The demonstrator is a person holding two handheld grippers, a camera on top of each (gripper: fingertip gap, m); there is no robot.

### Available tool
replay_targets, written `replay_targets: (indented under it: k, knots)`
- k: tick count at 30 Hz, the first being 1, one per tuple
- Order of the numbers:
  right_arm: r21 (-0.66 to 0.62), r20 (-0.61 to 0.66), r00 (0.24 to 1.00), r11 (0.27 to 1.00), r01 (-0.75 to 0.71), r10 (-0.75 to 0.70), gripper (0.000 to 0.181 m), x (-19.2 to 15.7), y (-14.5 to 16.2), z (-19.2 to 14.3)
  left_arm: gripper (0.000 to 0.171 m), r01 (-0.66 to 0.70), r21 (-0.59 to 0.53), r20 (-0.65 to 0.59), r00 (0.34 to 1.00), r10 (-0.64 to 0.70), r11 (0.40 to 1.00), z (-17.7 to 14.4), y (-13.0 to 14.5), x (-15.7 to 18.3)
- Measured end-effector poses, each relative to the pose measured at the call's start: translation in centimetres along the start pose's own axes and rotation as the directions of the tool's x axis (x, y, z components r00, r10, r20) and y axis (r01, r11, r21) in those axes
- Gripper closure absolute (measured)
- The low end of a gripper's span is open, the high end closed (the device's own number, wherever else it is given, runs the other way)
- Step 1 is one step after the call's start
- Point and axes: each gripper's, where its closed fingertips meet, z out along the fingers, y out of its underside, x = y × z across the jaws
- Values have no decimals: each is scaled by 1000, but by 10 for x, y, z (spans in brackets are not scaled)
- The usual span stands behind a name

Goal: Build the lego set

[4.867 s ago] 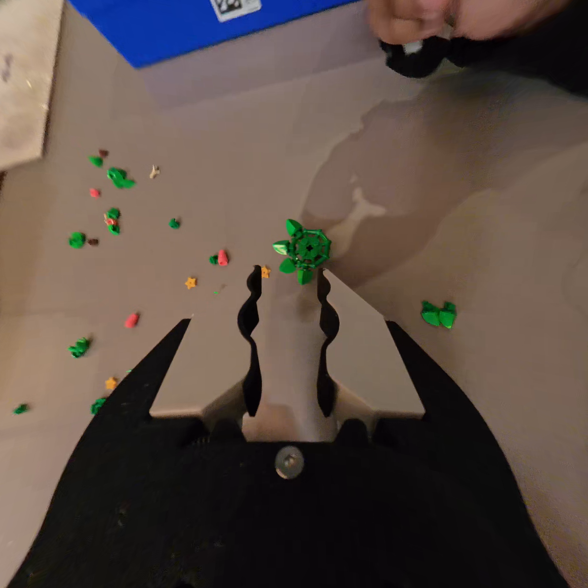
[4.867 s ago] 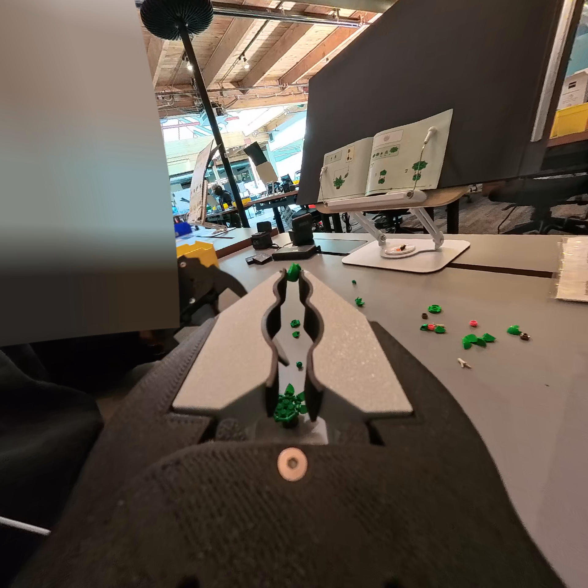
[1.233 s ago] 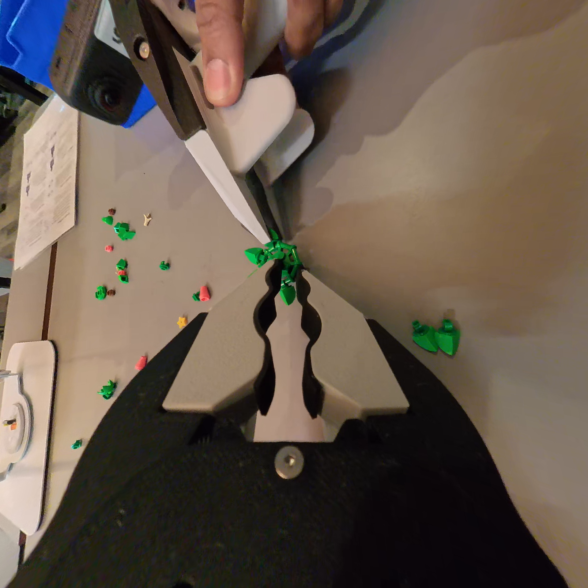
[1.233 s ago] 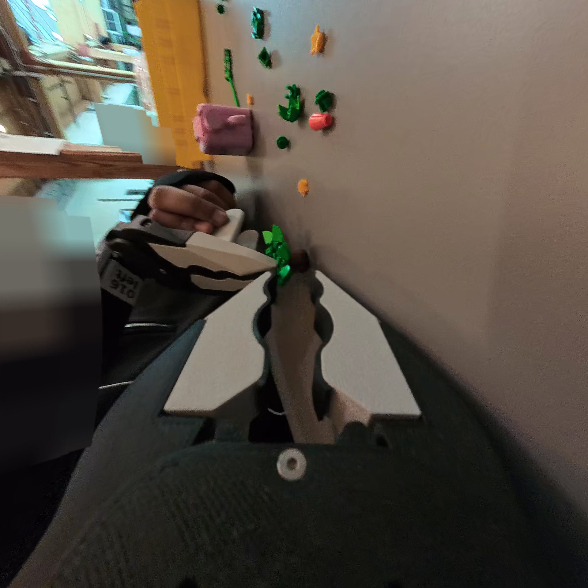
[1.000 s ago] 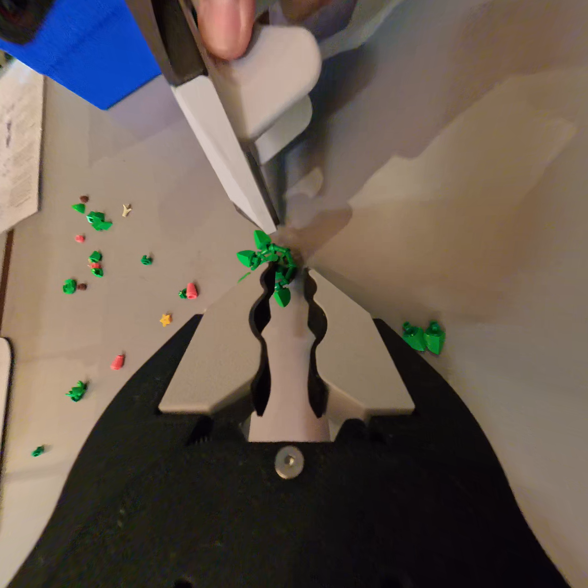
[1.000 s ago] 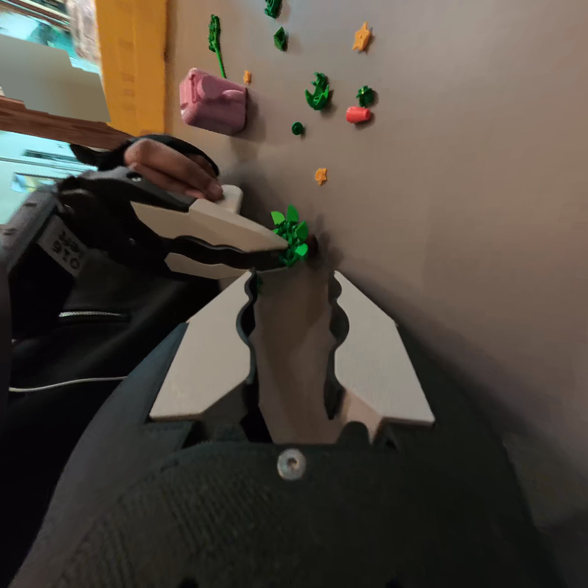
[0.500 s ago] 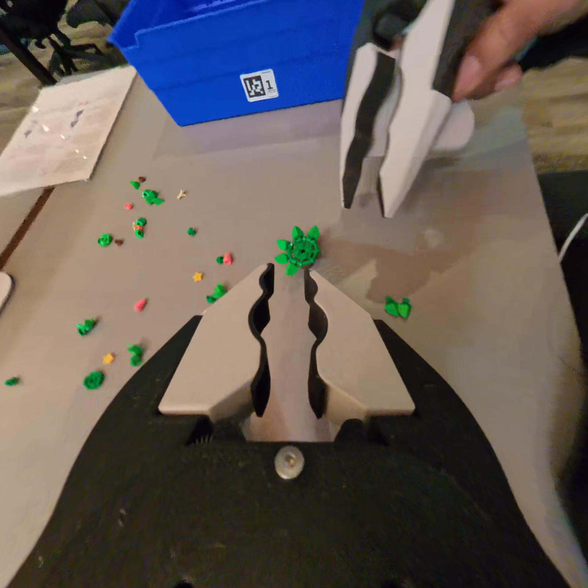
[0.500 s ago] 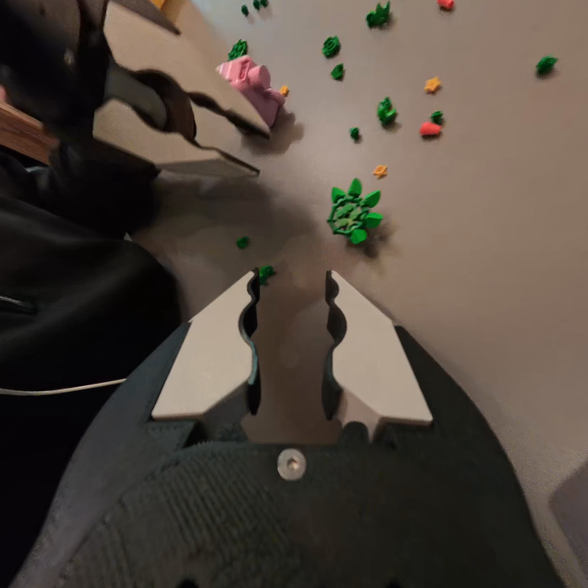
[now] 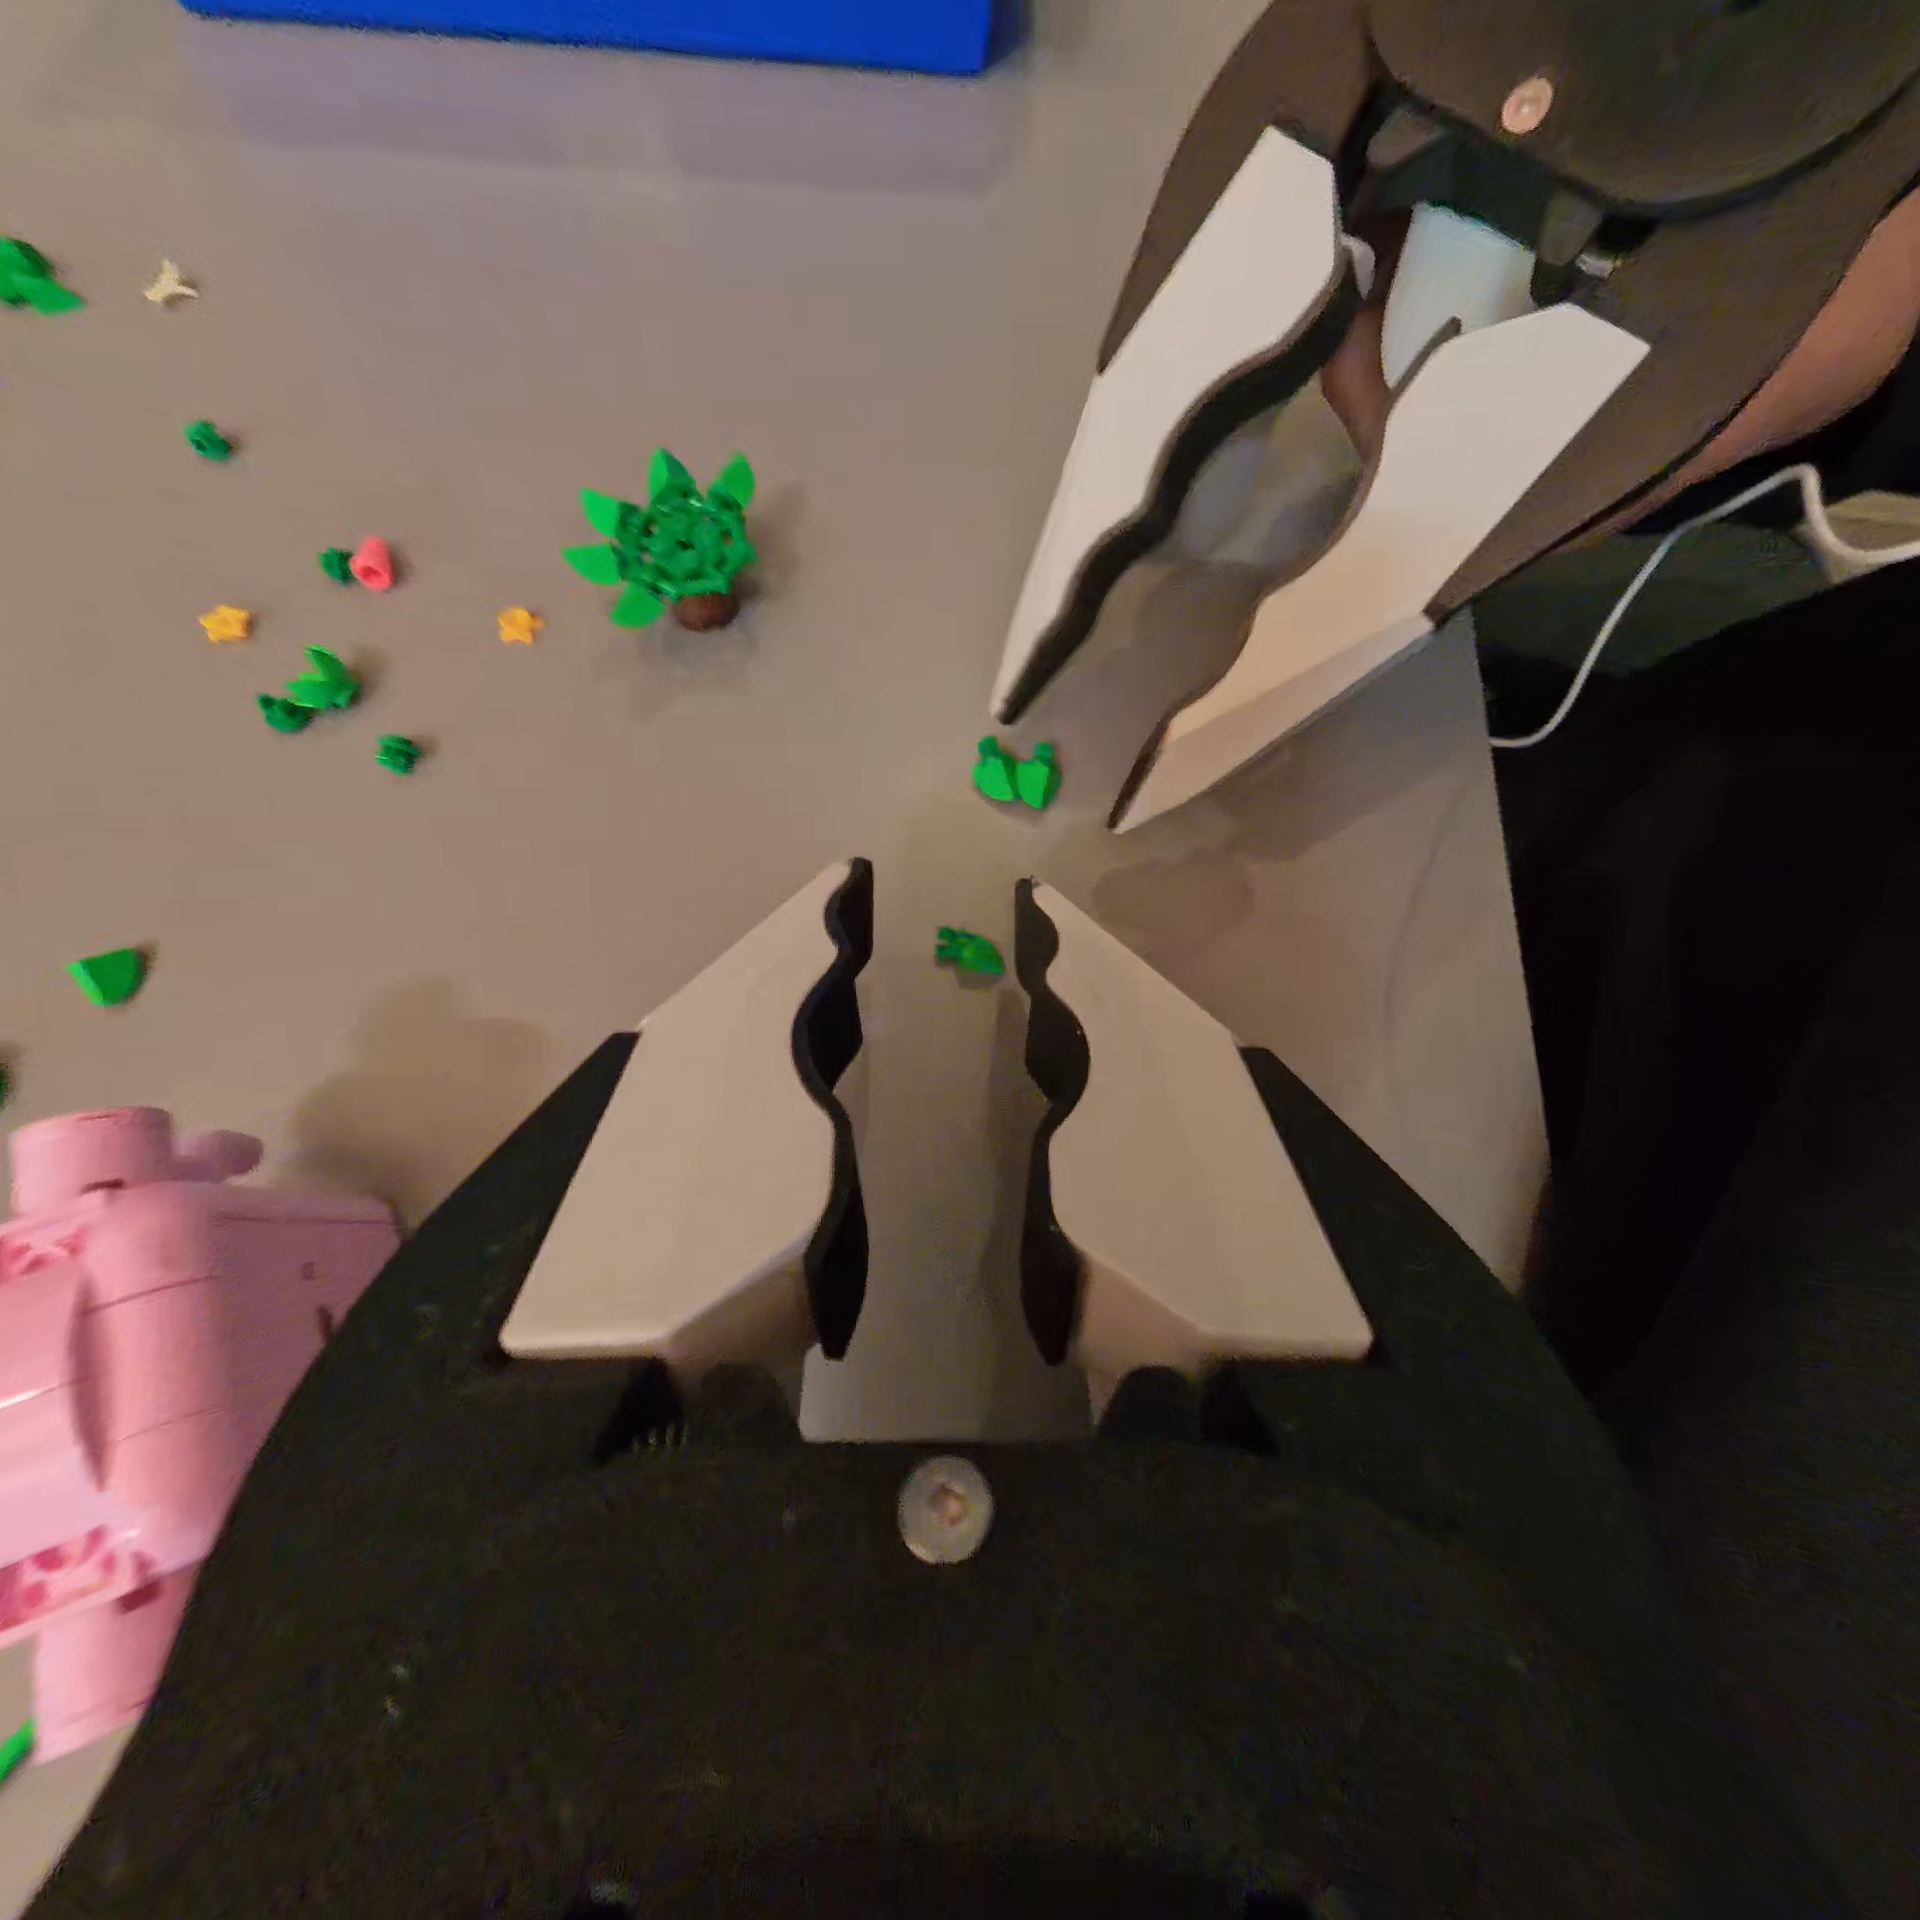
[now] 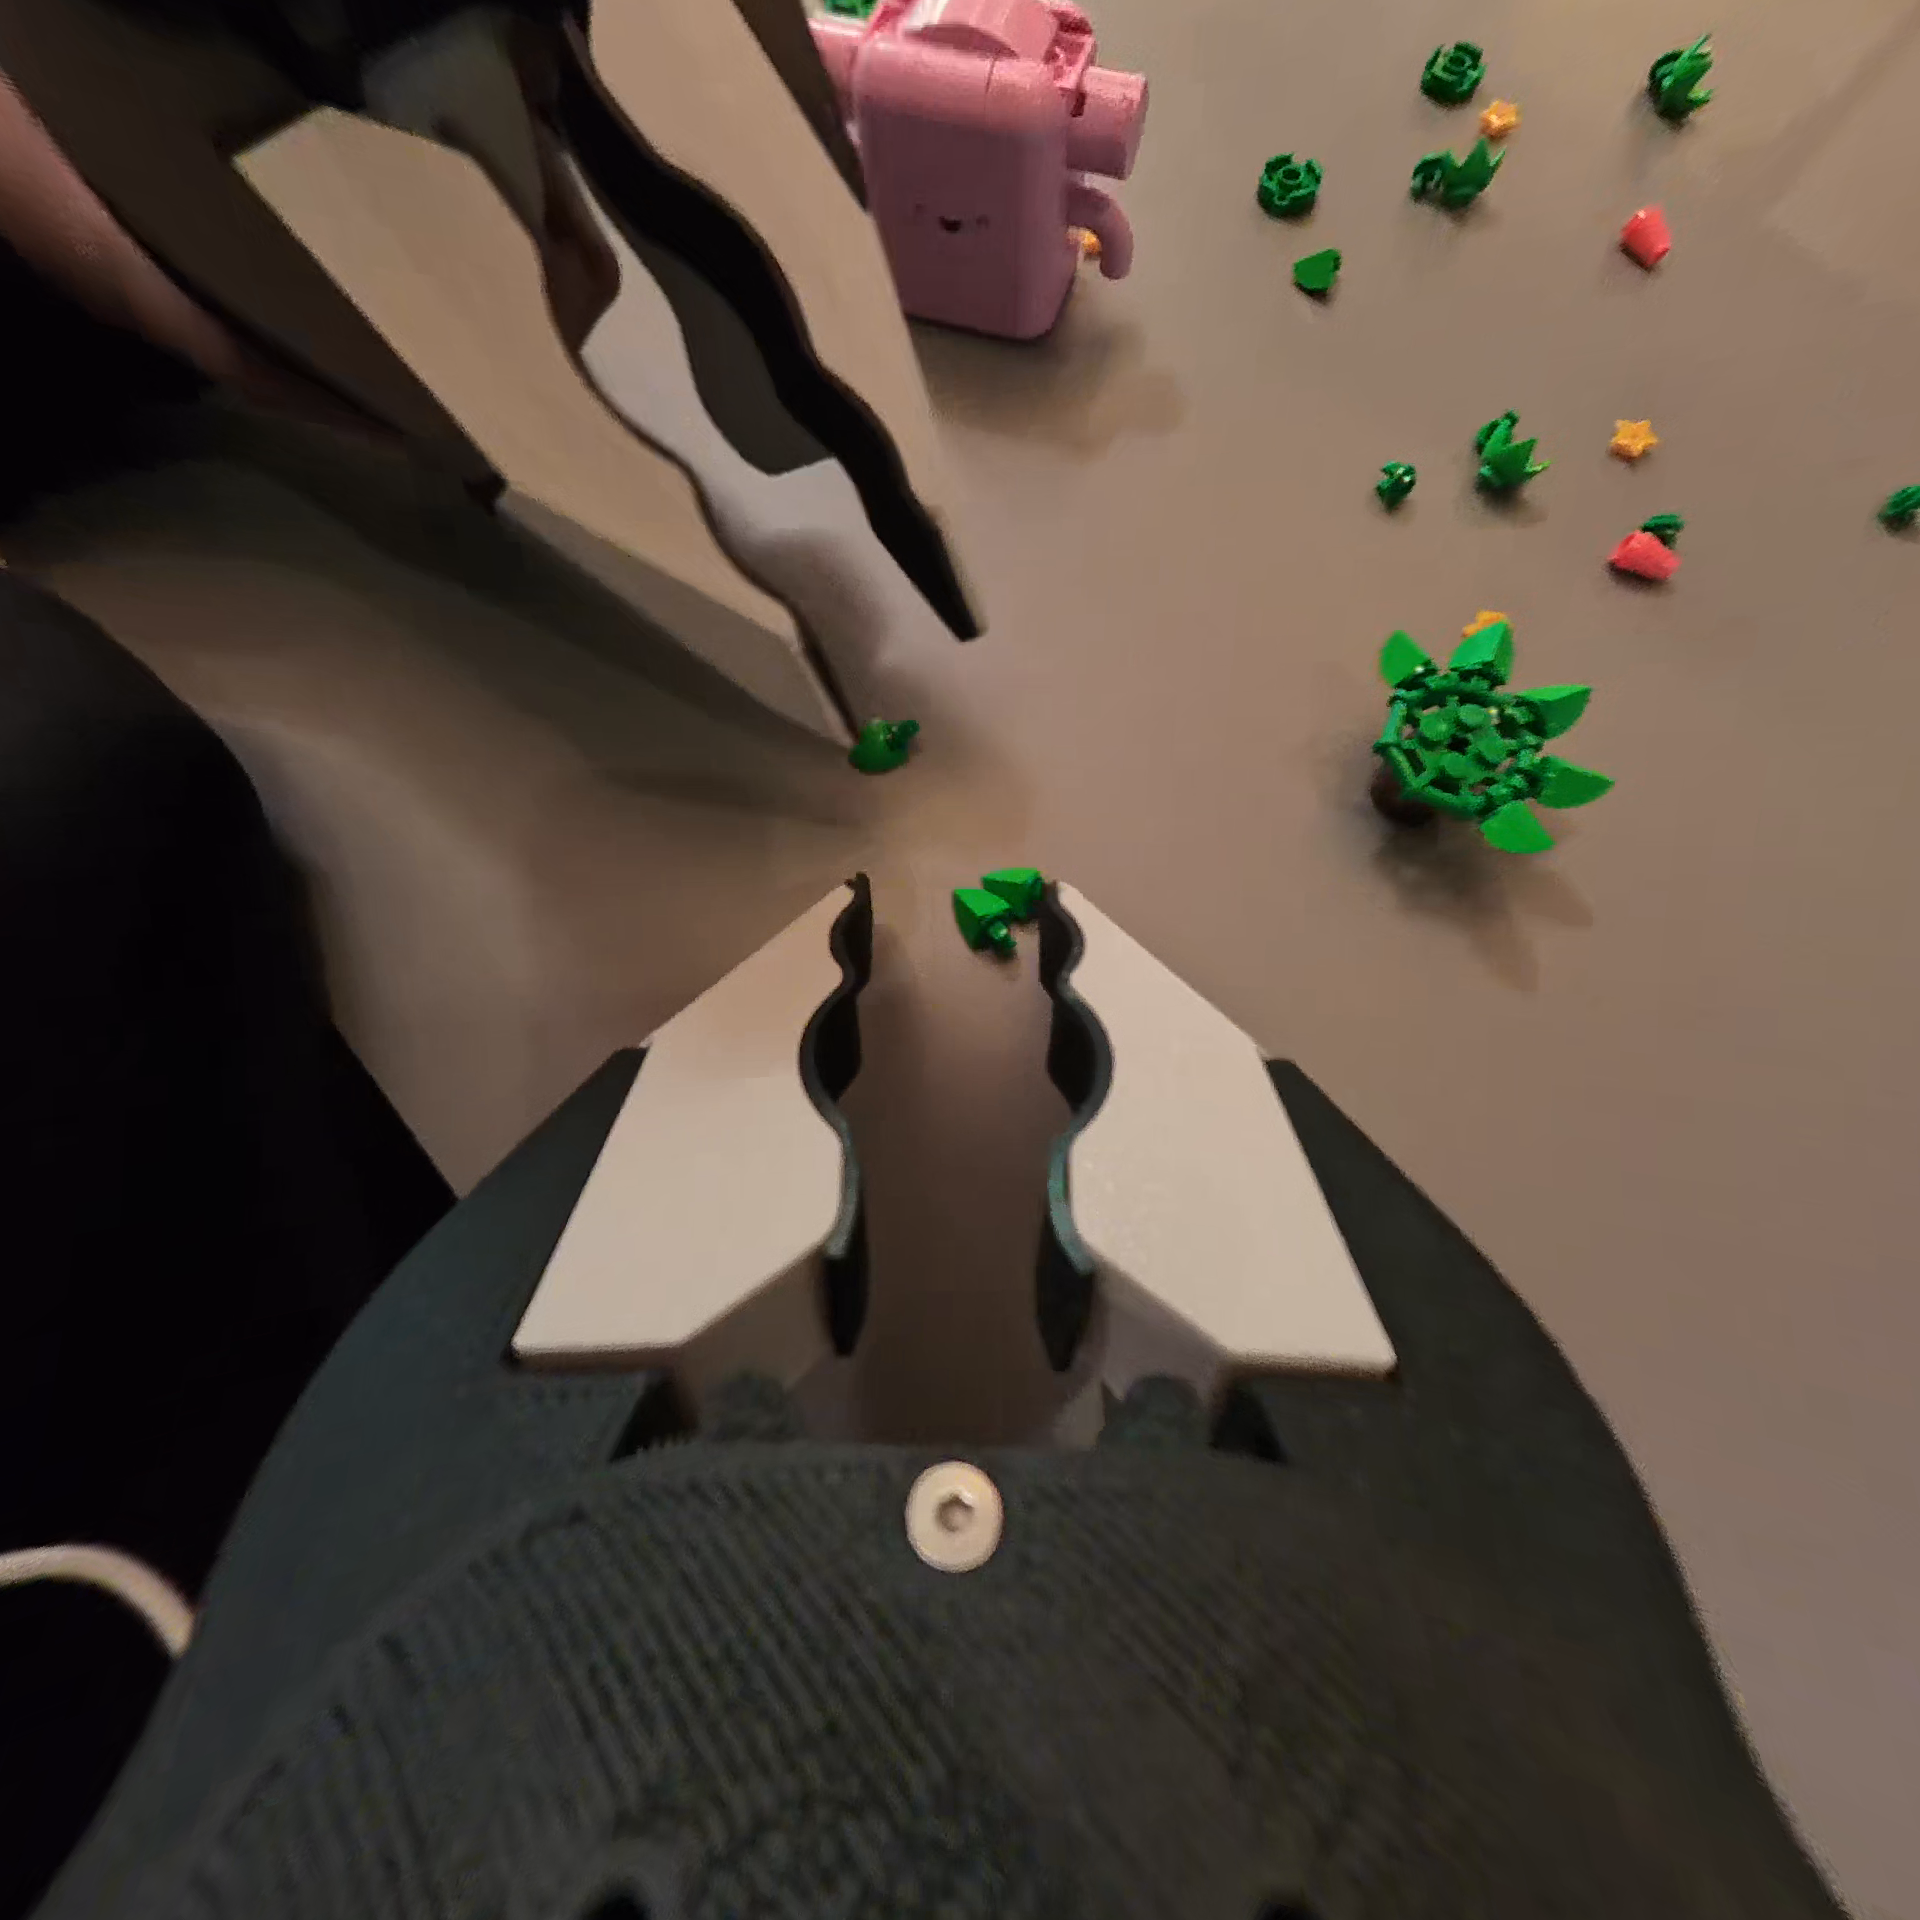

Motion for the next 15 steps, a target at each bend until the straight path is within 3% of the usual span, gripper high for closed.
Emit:
replay_targets:
  k: [3,9,15]
  knots:
    - [-30,-91,996,1000,-1,-2,152,13,9,2,133,-2,-18,-28,1000,1,1000,3,4,11]
    - [-51,-202,979,998,-39,28,157,40,17,-13,131,-41,28,-27,999,42,999,-1,-8,26]
    - [-7,-94,993,997,-76,75,161,12,10,-10,131,-59,-3,-8,998,59,998,6,-5,27]
